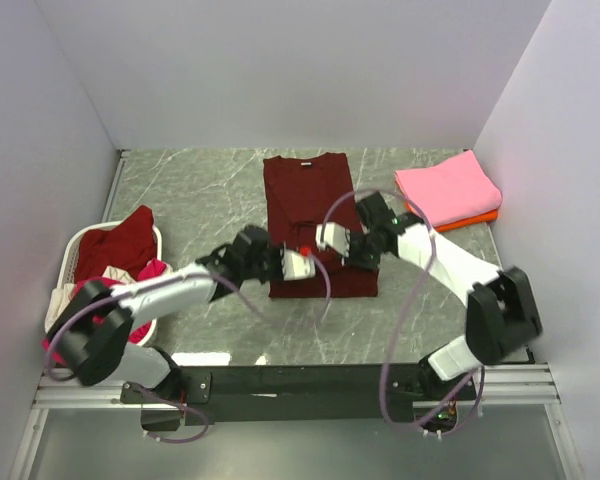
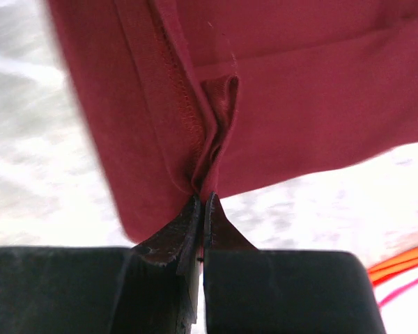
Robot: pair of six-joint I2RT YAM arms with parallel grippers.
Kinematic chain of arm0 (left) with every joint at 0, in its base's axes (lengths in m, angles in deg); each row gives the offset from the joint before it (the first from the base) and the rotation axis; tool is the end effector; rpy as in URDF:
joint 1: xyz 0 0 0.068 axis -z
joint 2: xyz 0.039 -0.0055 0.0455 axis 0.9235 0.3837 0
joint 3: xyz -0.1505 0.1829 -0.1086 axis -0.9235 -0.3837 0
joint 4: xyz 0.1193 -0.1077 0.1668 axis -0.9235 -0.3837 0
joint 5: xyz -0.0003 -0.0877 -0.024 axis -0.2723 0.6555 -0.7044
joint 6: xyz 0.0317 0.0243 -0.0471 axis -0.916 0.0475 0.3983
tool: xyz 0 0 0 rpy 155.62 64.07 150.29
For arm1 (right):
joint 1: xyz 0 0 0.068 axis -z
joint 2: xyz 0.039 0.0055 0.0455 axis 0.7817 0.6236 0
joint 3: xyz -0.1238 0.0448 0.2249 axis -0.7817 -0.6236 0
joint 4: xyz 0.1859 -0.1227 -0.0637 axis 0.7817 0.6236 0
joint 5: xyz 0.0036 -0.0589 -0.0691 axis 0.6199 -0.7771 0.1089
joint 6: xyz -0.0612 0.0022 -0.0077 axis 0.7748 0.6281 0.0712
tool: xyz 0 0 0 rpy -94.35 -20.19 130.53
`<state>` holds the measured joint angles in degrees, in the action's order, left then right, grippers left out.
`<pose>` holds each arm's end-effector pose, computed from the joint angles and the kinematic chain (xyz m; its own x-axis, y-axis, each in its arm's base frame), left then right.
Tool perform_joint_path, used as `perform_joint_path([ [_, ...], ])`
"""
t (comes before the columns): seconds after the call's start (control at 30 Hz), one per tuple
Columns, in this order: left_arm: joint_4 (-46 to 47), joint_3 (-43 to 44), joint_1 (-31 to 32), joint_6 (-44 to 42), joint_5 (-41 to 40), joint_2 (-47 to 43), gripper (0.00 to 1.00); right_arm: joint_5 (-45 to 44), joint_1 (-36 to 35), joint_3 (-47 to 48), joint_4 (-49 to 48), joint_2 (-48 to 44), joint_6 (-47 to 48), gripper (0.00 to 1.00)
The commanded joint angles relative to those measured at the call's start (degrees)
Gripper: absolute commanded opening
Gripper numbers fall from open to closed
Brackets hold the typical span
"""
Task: Fold and stack the t-shirts
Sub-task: Fold the tshirt
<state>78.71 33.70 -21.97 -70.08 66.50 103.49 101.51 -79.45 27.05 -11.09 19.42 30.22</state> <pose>0.1836 -0.1989 0.2096 0.2240 0.7028 -0.6752 0.8776 0.1560 0.4534 0.2215 0.1321 0.2202 0.0233 -0.8998 -0.4356 -0.9723 0.0809 -0.2191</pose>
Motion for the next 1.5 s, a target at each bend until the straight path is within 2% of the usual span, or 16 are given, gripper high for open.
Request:
perform_joint_path([
  [0.0,2.0,8.4,-7.5,-4.2,6.4,6.8,0.01,0.9,3.5,10.0,-1.2,6.9,1.6,0.00],
  [0.2,3.4,19.5,-15.8,-3.8,11.6,20.0,0.01,-0.2,7.6,25.0,-3.9,20.7,-1.2,0.00],
  [0.43,2.7,28.6,-19.4,-3.3,12.9,29.2,0.01,-1.4,9.1,38.9,-4.1,32.8,-2.9,0.00],
  [0.67,2.2,33.8,-20.9,-3.5,12.6,34.6,0.01,-1.8,9.6,45.9,-3.4,38.7,-3.5,0.00],
  [0.7,2.2,34.1,-21.1,-3.4,12.5,34.9,0.01,-2.2,9.7,46.3,-4.7,39.2,-3.8,0.01],
  [0.73,2.6,34.3,-21.3,-2.9,12.1,35.1,0.04,-2.6,9.6,46.8,-5.7,39.9,-5.4,0.09],
  [0.77,3.1,34.5,-21.5,-1.4,11.0,35.4,0.11,-3.3,9.6,47.0,-7.2,40.3,-6.8,0.17],
  [0.8,5.9,34.5,-21.6,0.3,9.3,35.4,0.40,-5.0,9.6,47.2,-10.3,40.6,-8.0,0.39],
  [0.87,9.6,34.2,-21.9,6.0,4.3,34.4,0.99,-9.6,9.7,47.3,-16.3,40.9,-13.6,0.57],
  [0.93,16.6,33.2,-22.4,9.9,0.3,32.3,1.00,-11.7,9.8,47.1,-19.1,40.2,-17.4,0.64],
  [1.0,18.0,32.5,-23.3,13.6,-0.9,28.1,0.99,-11.4,11.0,45.6,-20.8,38.6,-20.2,0.64],
  [1.1,16.3,29.0,-23.7,10.2,4.3,21.0,0.99,-4.2,12.4,41.6,-17.4,33.9,-18.2,0.64],
  [1.2,4.7,24.2,-23.3,-1.6,15.4,14.9,0.98,8.5,12.7,34.8,-5.9,28.0,-1.9,0.64],
  [1.23,1.8,22.6,-23.1,-8.6,19.7,12.4,0.97,13.9,12.7,29.6,-3.3,24.6,9.2,0.64],
  [1.33,-6.4,15.8,-20.0,-15.5,21.9,9.7,0.94,16.8,12.4,17.4,0.2,17.3,25.6,0.66],
  [1.47,-8.2,9.1,-14.4,-16.0,18.6,8.6,0.90,16.1,10.7,10.5,-0.3,12.9,28.0,0.67],
])
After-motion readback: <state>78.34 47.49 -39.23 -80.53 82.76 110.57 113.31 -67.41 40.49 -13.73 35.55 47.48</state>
